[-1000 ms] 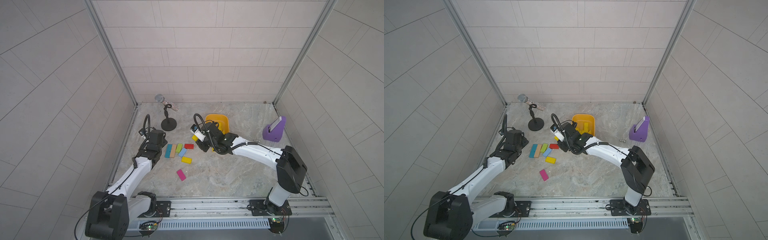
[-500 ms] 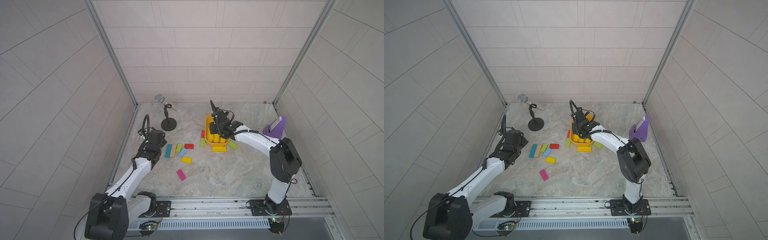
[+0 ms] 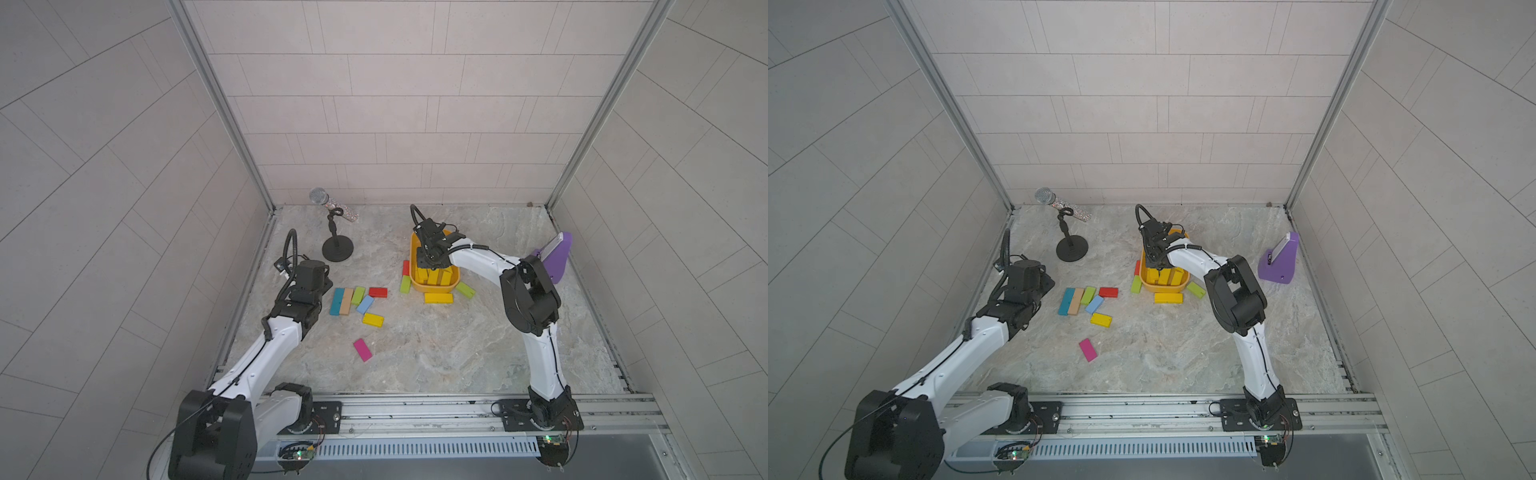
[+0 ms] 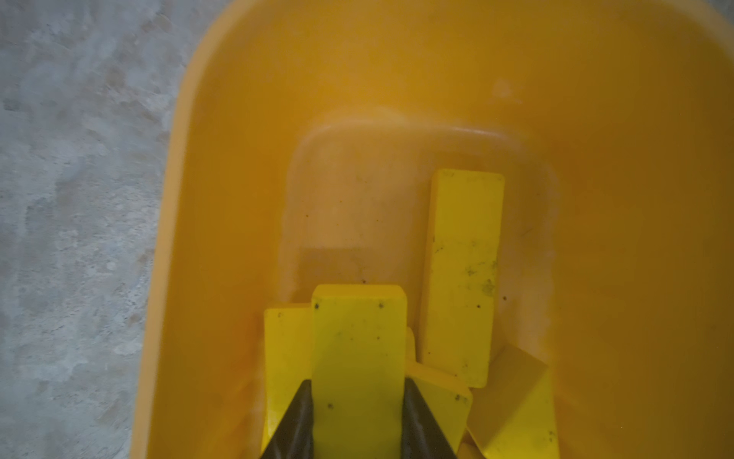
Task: Pick out the yellow building blocks
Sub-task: Place the building block in the storage box.
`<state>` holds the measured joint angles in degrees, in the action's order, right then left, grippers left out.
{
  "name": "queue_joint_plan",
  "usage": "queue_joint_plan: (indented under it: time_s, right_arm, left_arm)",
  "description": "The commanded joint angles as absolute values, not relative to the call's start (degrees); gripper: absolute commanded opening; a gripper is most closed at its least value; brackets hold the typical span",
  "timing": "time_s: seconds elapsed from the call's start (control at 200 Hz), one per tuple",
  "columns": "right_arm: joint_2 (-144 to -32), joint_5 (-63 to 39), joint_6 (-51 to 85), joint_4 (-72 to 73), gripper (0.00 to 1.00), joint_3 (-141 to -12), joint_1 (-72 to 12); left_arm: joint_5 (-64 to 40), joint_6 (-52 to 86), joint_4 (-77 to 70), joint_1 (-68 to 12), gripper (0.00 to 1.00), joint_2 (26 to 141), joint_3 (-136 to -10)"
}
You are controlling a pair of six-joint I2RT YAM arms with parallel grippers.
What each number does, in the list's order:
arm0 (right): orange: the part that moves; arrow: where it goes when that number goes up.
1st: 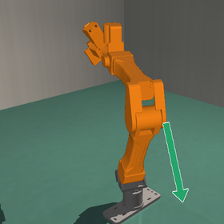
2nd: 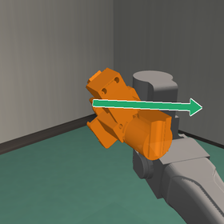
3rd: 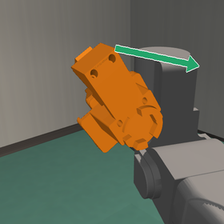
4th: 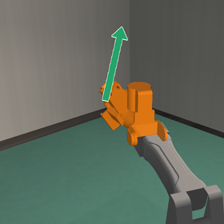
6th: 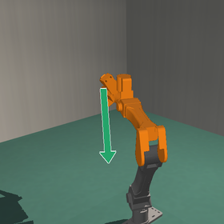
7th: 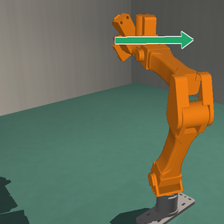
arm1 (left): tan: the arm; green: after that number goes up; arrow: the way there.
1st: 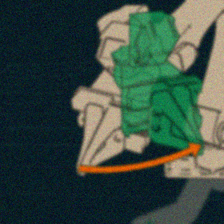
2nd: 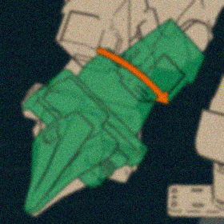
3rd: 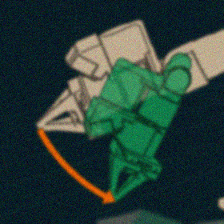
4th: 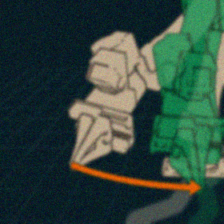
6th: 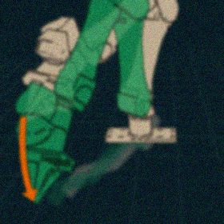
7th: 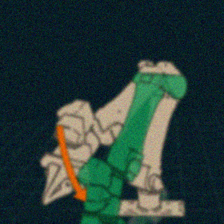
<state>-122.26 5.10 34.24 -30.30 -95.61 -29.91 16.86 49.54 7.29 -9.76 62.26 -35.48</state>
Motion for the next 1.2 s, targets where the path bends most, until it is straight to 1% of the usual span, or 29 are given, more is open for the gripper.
queue_joint_plan:
  time_s: [0.0, 0.035, 0.095, 0.125, 0.17, 0.245, 0.325, 0.39, 0.455, 0.615, 0.811, 0.986, 1.196]
  right_arm:
    - [-123.7, 6.6, 36.3, -34.1, 0.06, -97.1, -29.1]
    - [-124.1, 6.6, 36.3, -34.5, 0.08, -97.5, -29.1]
    - [-124.2, 7.0, 36.1, -35.1, 0.18, -98.0, -29.0]
    - [-124.2, 7.2, 36.1, -35.2, 0.23, -98.0, -29.1]
    - [-123.9, 7.7, 36.1, -35.2, 0.34, -98.1, -29.1]
    - [-123.1, 8.2, 35.5, -35.4, 0.45, -98.2, -29.1]
    - [-122.0, 8.7, 34.7, -35.5, 0.52, -98.1, -29.1]
    - [-120.9, 8.9, 33.9, -35.4, 0.56, -98.0, -29.1]
    - [-119.7, 9.1, 33.1, -35.4, 0.57, -97.8, -29.1]
    - [-114.6, 11.0, 29.8, -33.0, 0.57, -95.0, -30.1]
    - [-105.5, 12.6, 22.0, -26.1, 0.52, -86.0, -33.9]
    - [-98.9, 8.6, 14.3, -21.0, 0.51, -76.8, -39.9]
    - [-95.9, 3.4, 9.6, -16.5, 0.52, -69.8, -48.0]
  left_arm:
    - [18.7, 50.2, 8.1, -9.3, 0.45, 61.4, -34.6]
    - [18.8, 50.2, 8.1, -9.3, 0.45, 61.4, -34.6]
    - [18.9, 50.2, 8.1, -9.3, 0.45, 61.4, -34.6]
    - [18.9, 50.2, 8.0, -9.3, 0.45, 61.4, -34.5]
    - [19.0, 50.1, 8.0, -9.2, 0.45, 61.4, -34.5]
    - [19.0, 50.2, 7.9, -9.2, 0.45, 61.5, -34.5]
    - [18.9, 50.1, 7.8, -9.2, 0.45, 61.5, -34.4]
    - [18.9, 50.1, 7.7, -9.1, 0.45, 61.7, -34.4]
    - [18.9, 50.1, 7.6, -9.1, 0.45, 61.8, -34.4]
    - [18.8, 50.1, 7.6, -9.1, 0.45, 61.8, -34.4]
    - [18.5, 50.3, 7.3, -9.1, 0.45, 62.1, -34.2]
    - [18.2, 50.4, 7.2, -9.1, 0.45, 62.3, -34.0]
    - [17.6, 50.3, 7.0, -9.1, 0.45, 62.6, -34.0]
